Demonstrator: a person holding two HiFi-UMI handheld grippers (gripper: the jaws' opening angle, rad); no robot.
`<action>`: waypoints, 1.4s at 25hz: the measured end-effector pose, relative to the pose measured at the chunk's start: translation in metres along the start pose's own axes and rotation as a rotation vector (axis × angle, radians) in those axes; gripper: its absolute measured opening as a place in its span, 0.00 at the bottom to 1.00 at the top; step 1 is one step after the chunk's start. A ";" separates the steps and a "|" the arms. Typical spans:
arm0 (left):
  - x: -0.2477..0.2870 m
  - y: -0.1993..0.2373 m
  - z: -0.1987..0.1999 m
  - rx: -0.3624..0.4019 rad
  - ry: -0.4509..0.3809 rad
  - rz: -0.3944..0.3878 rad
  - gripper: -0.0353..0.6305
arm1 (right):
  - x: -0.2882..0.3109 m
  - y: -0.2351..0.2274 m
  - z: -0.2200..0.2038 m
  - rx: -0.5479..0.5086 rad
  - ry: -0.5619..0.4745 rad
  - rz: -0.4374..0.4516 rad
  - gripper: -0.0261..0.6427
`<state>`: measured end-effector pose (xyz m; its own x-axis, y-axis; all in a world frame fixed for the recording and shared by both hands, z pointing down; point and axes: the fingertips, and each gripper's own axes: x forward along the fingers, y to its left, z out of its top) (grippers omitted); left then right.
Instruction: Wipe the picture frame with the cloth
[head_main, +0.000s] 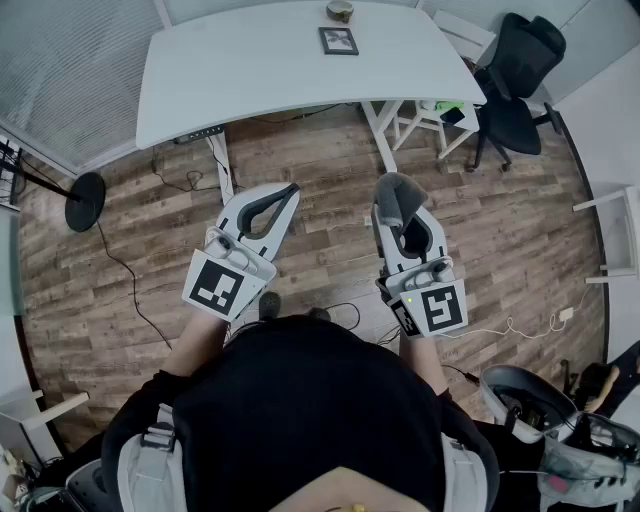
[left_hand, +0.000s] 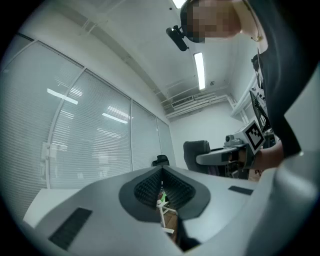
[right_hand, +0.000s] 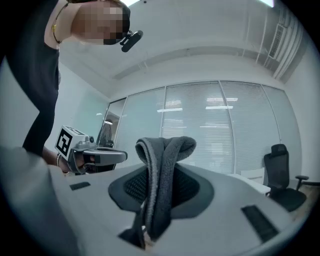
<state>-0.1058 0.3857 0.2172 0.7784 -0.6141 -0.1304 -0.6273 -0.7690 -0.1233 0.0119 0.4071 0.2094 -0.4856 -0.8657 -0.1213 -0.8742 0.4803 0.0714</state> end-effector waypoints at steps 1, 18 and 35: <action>-0.002 -0.001 0.001 0.002 -0.002 -0.002 0.07 | -0.002 0.001 -0.002 -0.010 0.011 -0.008 0.19; -0.019 -0.007 0.006 0.009 -0.011 0.009 0.07 | -0.010 0.016 -0.003 0.003 0.011 0.009 0.19; -0.042 0.026 -0.002 -0.012 0.001 -0.003 0.07 | 0.014 0.039 -0.004 0.040 0.013 -0.020 0.20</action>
<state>-0.1549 0.3916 0.2215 0.7805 -0.6117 -0.1290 -0.6244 -0.7731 -0.1117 -0.0289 0.4127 0.2146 -0.4677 -0.8771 -0.1094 -0.8835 0.4675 0.0292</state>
